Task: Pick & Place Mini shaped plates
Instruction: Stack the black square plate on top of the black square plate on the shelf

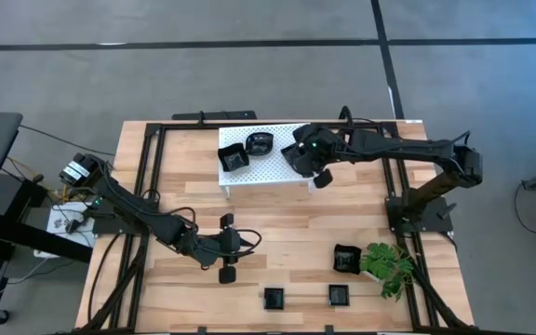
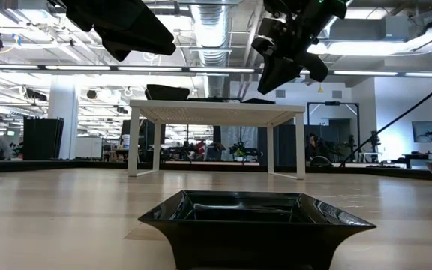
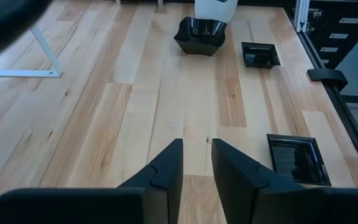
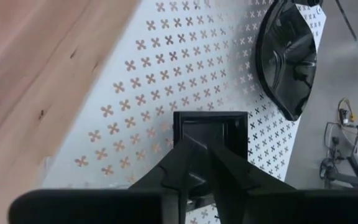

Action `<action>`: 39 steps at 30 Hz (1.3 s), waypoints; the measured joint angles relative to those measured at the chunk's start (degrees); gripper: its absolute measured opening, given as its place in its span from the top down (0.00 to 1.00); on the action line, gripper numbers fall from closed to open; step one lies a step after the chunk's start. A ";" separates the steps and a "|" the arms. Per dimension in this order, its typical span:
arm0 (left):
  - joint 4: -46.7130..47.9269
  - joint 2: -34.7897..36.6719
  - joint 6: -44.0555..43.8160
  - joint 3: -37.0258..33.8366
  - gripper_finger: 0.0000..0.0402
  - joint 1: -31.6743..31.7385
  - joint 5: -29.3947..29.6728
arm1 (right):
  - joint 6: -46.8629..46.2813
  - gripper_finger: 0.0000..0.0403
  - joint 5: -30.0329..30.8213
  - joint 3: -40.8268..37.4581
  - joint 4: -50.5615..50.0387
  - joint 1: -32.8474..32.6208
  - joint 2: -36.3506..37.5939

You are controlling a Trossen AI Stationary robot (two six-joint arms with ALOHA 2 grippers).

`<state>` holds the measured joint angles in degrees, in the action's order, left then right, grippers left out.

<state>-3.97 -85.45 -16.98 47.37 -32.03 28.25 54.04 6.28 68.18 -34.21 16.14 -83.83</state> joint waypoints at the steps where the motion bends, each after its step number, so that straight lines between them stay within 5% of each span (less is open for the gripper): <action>1: 0.00 0.00 -0.01 0.00 0.79 0.00 0.00 | -0.96 0.87 0.00 0.00 0.02 0.00 0.00; 12: -0.03 0.00 0.01 0.00 0.79 0.00 0.00 | -15.80 0.87 0.00 0.07 -0.47 -9.12 2.53; 25: -0.39 0.00 0.01 0.00 0.79 -0.01 0.00 | -50.91 0.87 -3.40 -1.42 -0.45 -29.43 0.53; 32: -1.40 0.02 0.01 0.04 0.79 -0.01 0.00 | -58.43 0.87 -7.07 -3.02 6.71 -36.60 -10.31; 39: -2.11 0.02 0.01 0.04 0.79 -0.02 -0.02 | -59.55 0.87 -16.92 -0.54 19.33 -38.97 -23.28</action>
<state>-6.07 -85.43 -16.97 47.42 -32.05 28.23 -5.51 -10.64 67.64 -14.88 -22.83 -107.11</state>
